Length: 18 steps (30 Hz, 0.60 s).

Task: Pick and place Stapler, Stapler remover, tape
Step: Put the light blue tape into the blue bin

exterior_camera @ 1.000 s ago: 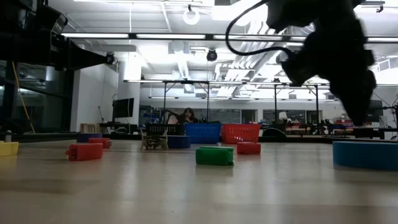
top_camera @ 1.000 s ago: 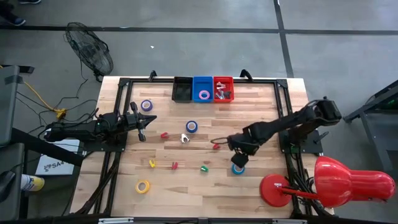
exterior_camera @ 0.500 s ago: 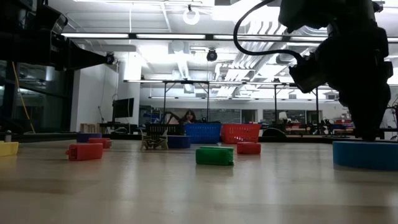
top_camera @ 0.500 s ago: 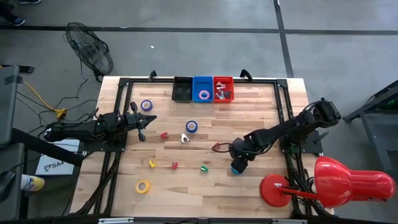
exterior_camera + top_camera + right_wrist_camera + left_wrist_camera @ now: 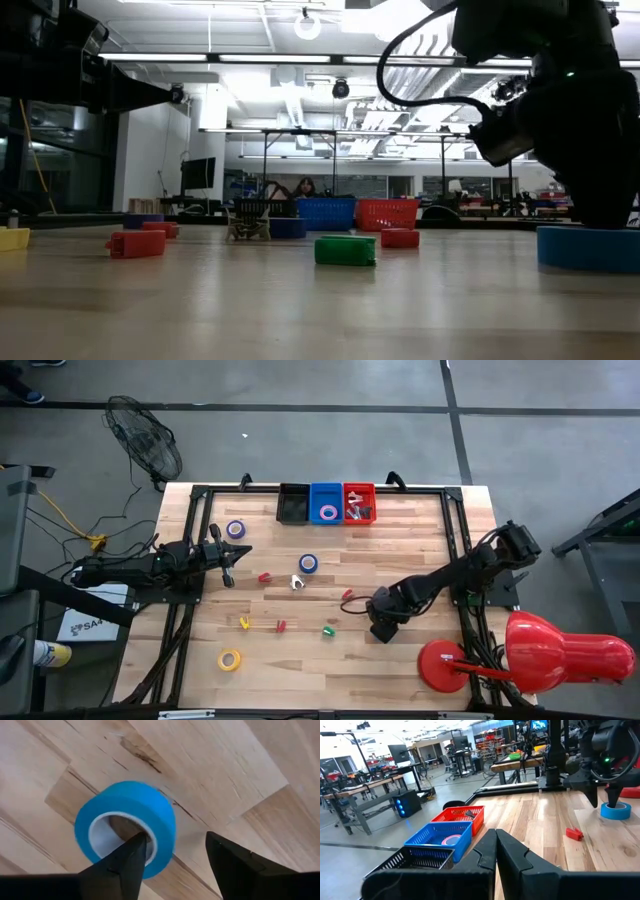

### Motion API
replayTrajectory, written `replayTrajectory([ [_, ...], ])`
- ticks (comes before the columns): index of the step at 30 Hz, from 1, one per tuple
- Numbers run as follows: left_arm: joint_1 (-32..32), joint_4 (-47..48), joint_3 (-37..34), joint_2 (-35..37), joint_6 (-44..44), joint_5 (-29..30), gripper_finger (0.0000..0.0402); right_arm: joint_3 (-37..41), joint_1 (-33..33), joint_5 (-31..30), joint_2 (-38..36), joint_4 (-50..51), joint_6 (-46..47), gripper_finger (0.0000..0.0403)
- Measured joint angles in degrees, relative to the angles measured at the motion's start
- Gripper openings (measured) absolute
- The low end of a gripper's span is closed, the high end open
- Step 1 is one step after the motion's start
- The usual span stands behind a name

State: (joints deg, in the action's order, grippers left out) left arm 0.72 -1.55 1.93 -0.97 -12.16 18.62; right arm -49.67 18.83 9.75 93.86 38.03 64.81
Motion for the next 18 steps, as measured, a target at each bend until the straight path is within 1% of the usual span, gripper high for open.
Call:
replayTrajectory([
  [6,0.0,0.0,0.0,0.0,0.0,0.0,0.0003,0.0,0.6,0.0,0.0,0.6,2.3,0.0128],
  [14,0.0,0.0,0.0,0.0,0.0,0.0,0.0003,-0.1,0.6,-1.1,0.0,0.4,1.7,0.0034],
  [18,0.0,0.0,0.0,0.0,0.0,0.0,0.0003,-1.4,0.2,-4.8,-0.1,-0.6,-0.4,0.0030],
])
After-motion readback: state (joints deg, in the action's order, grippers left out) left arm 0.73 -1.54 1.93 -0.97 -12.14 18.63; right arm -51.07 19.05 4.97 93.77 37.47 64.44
